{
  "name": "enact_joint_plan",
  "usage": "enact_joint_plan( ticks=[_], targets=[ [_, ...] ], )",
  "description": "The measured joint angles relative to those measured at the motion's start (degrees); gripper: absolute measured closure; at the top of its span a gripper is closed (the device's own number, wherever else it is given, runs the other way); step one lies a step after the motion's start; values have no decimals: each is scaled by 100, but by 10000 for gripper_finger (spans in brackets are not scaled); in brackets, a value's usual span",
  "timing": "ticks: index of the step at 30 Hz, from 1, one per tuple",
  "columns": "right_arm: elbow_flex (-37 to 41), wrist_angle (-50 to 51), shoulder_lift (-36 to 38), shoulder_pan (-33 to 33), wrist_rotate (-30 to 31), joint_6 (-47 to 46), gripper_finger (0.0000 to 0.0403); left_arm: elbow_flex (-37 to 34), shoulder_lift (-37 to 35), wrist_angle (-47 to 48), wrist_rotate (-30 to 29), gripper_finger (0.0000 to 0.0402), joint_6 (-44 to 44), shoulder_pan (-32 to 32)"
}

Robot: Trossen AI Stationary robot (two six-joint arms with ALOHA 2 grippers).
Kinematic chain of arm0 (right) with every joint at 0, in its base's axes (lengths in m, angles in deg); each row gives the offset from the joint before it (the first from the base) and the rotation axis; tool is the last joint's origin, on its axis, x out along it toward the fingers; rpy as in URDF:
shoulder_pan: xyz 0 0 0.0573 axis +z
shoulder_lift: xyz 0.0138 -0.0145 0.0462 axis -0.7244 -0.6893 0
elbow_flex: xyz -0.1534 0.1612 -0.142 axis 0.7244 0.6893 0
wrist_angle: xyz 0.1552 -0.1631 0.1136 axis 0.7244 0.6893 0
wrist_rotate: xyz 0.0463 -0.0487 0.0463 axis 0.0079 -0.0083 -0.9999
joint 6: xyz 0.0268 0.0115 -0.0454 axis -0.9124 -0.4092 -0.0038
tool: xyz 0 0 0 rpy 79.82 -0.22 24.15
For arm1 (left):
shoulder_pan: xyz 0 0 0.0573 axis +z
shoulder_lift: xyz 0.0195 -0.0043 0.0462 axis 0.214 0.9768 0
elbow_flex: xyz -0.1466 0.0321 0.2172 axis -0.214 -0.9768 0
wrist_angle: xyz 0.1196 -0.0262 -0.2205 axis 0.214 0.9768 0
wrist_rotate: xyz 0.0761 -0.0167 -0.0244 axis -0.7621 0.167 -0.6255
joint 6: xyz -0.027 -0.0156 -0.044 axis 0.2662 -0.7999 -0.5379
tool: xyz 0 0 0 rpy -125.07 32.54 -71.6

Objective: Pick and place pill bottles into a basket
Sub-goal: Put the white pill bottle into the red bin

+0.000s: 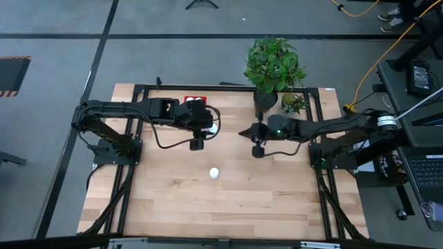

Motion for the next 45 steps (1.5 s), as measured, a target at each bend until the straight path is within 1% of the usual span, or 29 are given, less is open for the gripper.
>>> enact_joint_plan(
  ticks=[3, 5, 7, 8, 13, 18, 21, 26, 30, 35, 39, 42, 45],
  targets=[
    [501, -397, 329, 0, -280, -24, 385, 0, 2, 28, -2, 250, -81, 0],
    [788, -784, 518, 0, -483, -30, 392, 0, 2, 26, -2, 250, -159, 0],
    [1051, -1091, 700, 0, -564, -32, 398, -28, 3, -18, -19, 250, -239, 0],
    [1142, -1196, 762, 0, -578, -22, 399, -135, -9, -206, -22, 250, -278, 0],
    [1354, -1356, 992, -2, -578, -115, 394, -1126, -205, -1009, -17, 250, -492, 0],
    [1361, -1321, 1015, 0, -659, -187, 394, -2000, -625, -1660, -43, 250, -693, 2],
    [1361, -1320, 1015, 0, -667, -203, 394, -2331, -1017, -1798, -311, 250, -813, 78],
    [1361, -1321, 1013, 0, -667, -250, 393, -2813, -1443, -1970, -311, 250, -844, 426],
    [1361, -1297, 1011, 33, -672, -432, 393, -3333, -1564, -2342, -280, 250, -704, 850],
    [1361, -1264, 1011, 132, -672, -483, 393, -3932, -1613, -3139, 260, 250, -418, 1473],
    [1361, -1344, 1011, 128, -665, -440, 393, -4101, -1614, -3410, 321, 250, -329, 1955],
    [1361, -1367, 1011, 107, -625, -297, 393, -4142, -1615, -3539, 660, 250, -268, 2229],
    [1359, -1394, 1011, 101, -623, -169, 393, -4141, -1569, -3623, 894, 250, -279, 2369]
  ],
)
